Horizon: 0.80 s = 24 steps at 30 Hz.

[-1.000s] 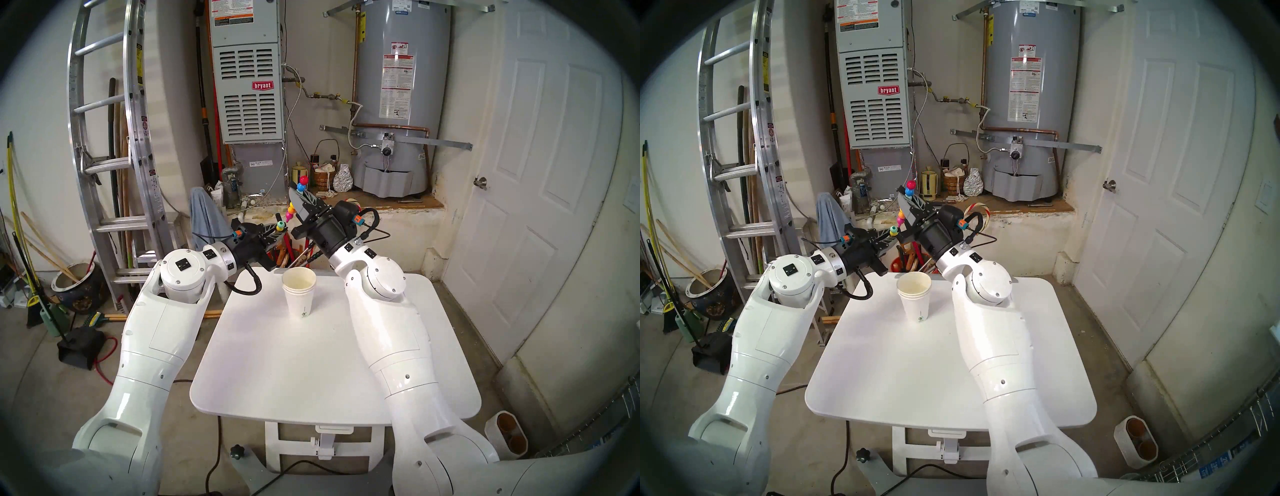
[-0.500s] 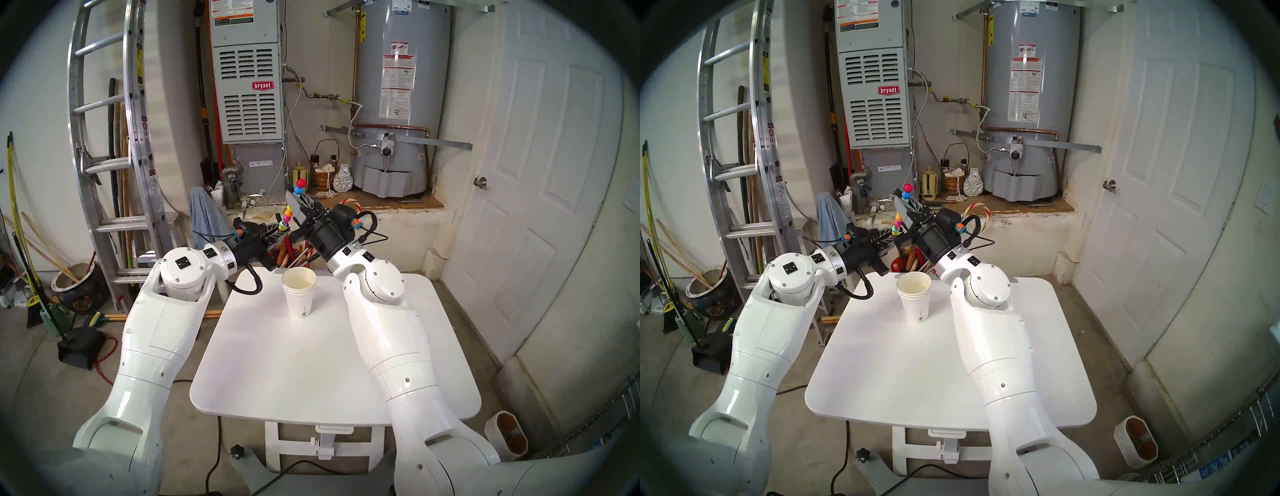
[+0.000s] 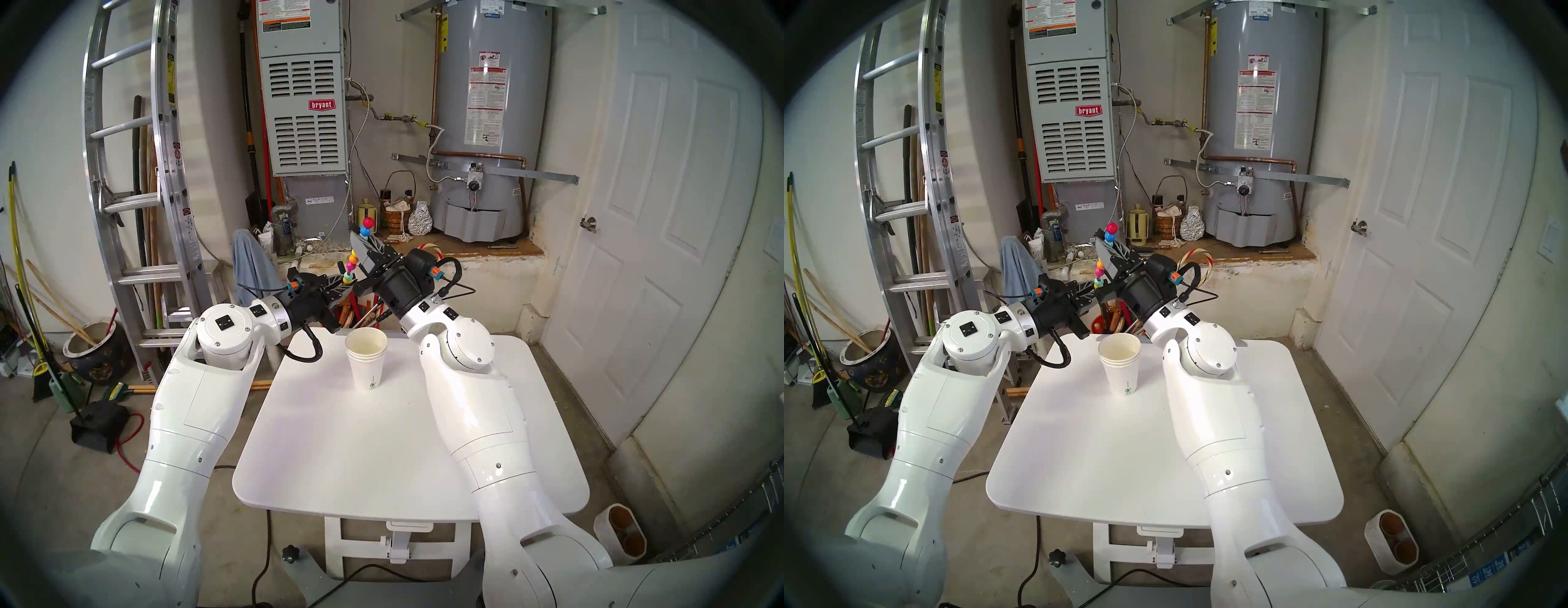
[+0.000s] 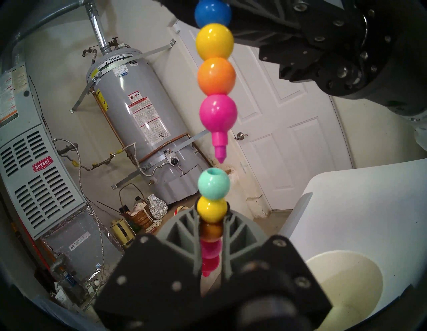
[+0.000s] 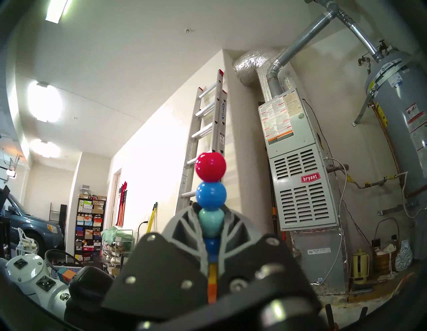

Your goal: Switch the marker to another color

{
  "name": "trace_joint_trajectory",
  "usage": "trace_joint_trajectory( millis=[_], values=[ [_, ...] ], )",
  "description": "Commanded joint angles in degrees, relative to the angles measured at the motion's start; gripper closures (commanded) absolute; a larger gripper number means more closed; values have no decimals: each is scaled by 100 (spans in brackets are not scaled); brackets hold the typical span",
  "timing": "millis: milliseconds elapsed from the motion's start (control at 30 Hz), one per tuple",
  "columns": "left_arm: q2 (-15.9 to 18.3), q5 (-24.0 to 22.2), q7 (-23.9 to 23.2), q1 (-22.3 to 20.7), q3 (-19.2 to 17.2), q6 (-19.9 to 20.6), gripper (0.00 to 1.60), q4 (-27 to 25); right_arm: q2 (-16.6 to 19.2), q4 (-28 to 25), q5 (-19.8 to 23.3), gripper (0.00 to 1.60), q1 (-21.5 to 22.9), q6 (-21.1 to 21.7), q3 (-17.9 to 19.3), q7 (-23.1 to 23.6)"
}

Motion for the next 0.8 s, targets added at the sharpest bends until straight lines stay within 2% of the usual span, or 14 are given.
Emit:
trace_joint_trajectory(
  millis=[0, 767],
  values=[
    [-1, -23, -12, -59, -18, 14, 160, -168, -34, -122, 20, 160, 92, -58, -6, 21],
    [-26, -37, -135, 3, -67, 26, 160, -229, -19, -96, 17, 160, 90, -118, 7, 14]
  ],
)
